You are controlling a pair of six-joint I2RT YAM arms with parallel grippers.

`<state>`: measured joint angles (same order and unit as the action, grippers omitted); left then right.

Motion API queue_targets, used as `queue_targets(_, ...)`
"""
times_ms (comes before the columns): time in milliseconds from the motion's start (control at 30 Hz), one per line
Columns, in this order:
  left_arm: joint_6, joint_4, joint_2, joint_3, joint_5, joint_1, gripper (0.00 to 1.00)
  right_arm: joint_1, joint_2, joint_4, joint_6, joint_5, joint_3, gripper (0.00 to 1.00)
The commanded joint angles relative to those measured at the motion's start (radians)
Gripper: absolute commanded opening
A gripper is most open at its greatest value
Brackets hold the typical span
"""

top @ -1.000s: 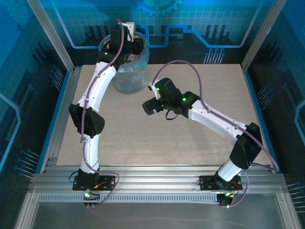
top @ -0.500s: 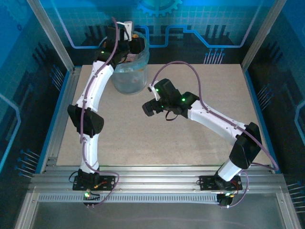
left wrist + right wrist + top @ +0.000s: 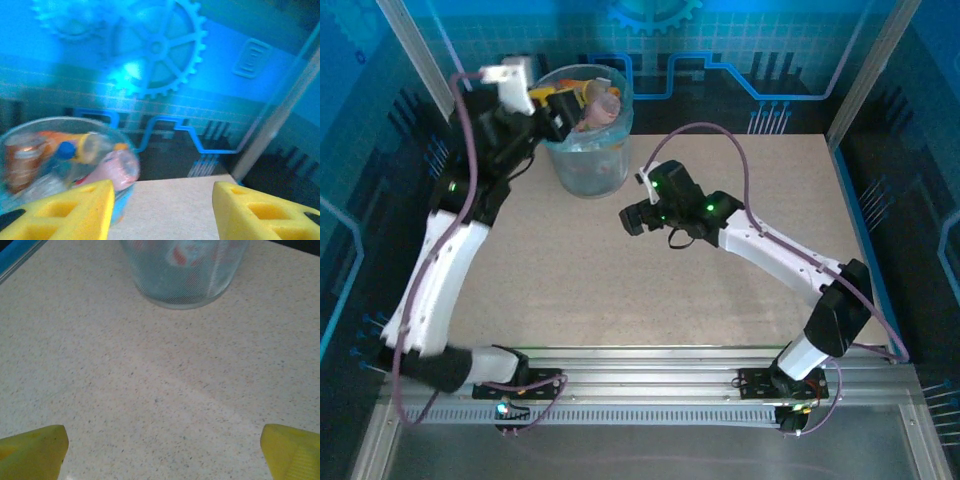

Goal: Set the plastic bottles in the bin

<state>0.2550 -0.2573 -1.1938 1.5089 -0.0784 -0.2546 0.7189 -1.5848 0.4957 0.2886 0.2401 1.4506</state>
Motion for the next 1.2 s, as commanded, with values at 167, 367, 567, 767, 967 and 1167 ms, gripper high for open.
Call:
queue_targets(167, 0.067, 0.222, 0.169, -0.658, -0.541, 0.09, 0.55, -0.279, 0.082, -0.141, 0.117, 0.13, -0.199, 1.0)
queue_targets(367, -0.106, 0.562, 0.113, -0.955, -0.604, 0.098, 0.65, -0.398, 0.258, -0.53, -0.038, 0.257, -0.59, 1.0)
queue_targets(567, -0.22, 0.972, -0.088, -1.138, -0.514, 0.096, 0.74, -0.483, 0.293, -0.731, -0.094, 0.279, -0.818, 1.0)
queue_targets(767, -0.278, 1.226, -0.25, -1.189, -0.371, 0.135, 0.83, -0.517, 0.283, -0.919, -0.232, 0.15, -0.888, 1.0)
queue_targets(967, -0.239, 1.242, -0.352, -1.169, -0.183, 0.21, 0.9, -0.524, 0.314, -0.973, -0.296, 0.069, -0.934, 1.0)
queue_targets(1167, -0.216, 1.238, -0.359, -1.156, -0.181, 0.23, 0.99, -0.524, 0.319, -1.076, -0.286, 0.081, -1.066, 1.0)
